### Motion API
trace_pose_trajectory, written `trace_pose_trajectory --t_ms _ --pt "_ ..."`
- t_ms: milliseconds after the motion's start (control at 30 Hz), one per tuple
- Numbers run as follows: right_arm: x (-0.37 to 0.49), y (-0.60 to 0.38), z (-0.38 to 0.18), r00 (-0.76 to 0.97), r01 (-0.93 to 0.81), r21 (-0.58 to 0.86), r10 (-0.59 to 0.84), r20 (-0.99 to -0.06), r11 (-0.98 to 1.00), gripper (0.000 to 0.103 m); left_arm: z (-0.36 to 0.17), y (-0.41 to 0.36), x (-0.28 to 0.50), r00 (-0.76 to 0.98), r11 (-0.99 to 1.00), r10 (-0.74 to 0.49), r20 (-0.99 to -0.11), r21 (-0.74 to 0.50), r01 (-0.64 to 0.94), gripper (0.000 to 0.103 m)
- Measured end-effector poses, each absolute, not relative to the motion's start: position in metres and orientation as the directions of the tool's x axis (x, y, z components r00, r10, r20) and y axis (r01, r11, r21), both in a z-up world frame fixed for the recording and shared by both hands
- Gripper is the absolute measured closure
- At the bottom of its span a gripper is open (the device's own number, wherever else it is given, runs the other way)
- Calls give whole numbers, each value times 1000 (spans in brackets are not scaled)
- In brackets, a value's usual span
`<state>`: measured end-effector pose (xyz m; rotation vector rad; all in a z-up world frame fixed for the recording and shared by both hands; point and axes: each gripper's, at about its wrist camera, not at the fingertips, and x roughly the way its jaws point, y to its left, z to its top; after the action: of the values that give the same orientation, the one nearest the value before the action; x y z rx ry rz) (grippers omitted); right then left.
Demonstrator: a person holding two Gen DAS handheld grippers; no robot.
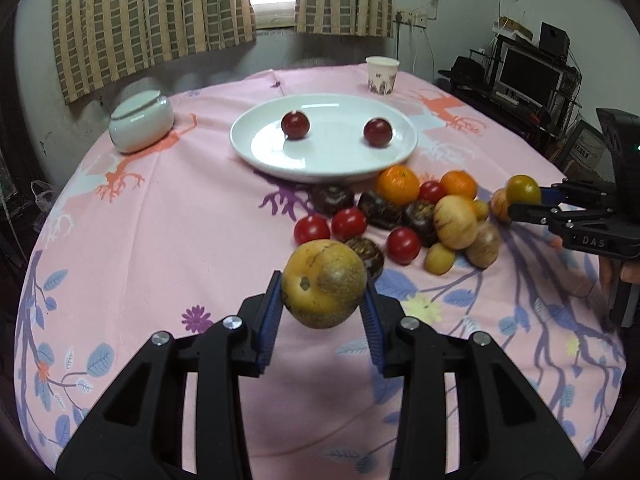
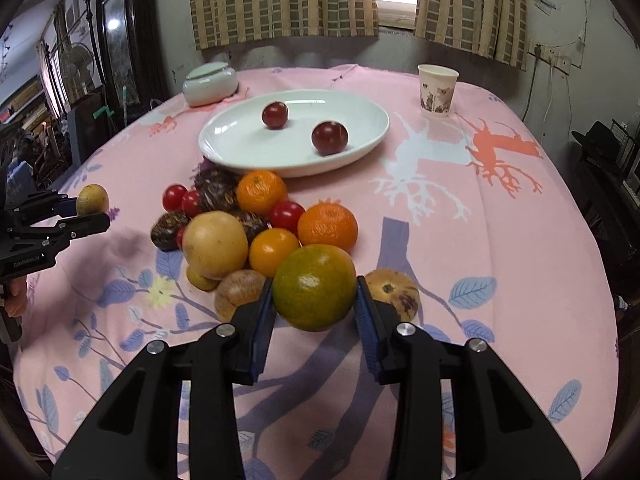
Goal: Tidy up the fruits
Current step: 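Carry the pear and tangerine onto the white plate and release both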
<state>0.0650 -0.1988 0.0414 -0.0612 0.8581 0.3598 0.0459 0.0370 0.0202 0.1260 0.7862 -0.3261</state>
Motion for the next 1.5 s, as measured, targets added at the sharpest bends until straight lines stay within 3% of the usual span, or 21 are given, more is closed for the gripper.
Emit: trace_pose_trajectory --t_ms 400,700,1000,1100,1167,1367,1400,1433,1500 --pt "115 -145 94 631 -440 -36 281 -723 897 64 56 12 112 688 950 -273 -672 -73 305 65" --pt "208 -113 51 538 -397 -13 222 -813 918 64 28 5 195 642 981 -183 -745 -92 172 65" --pt "235 -101 23 480 -379 -23 175 -860 925 62 2 3 225 598 989 -149 -788 -126 80 64" --pt "232 -101 21 466 -367 -35 152 -872 929 61 3 5 223 596 983 -172 -784 -172 58 45" --pt "225 -108 25 466 -358 -17 163 -870 934 61 11 2 215 618 988 -144 -773 -142 53 26" --pt "187 -152 49 516 -302 95 247 -820 948 57 43 2 168 698 983 -182 -693 -127 130 12" --pt "179 -163 53 526 -282 120 258 -811 952 42 45 2 159 705 982 -189 -683 -127 140 12" --pt "171 -171 55 541 -262 132 259 -800 956 34 47 3 152 708 980 -197 -678 -128 150 12" --pt "154 -187 60 562 -248 159 275 -780 956 31 48 3 139 702 977 -211 -680 -127 171 11"
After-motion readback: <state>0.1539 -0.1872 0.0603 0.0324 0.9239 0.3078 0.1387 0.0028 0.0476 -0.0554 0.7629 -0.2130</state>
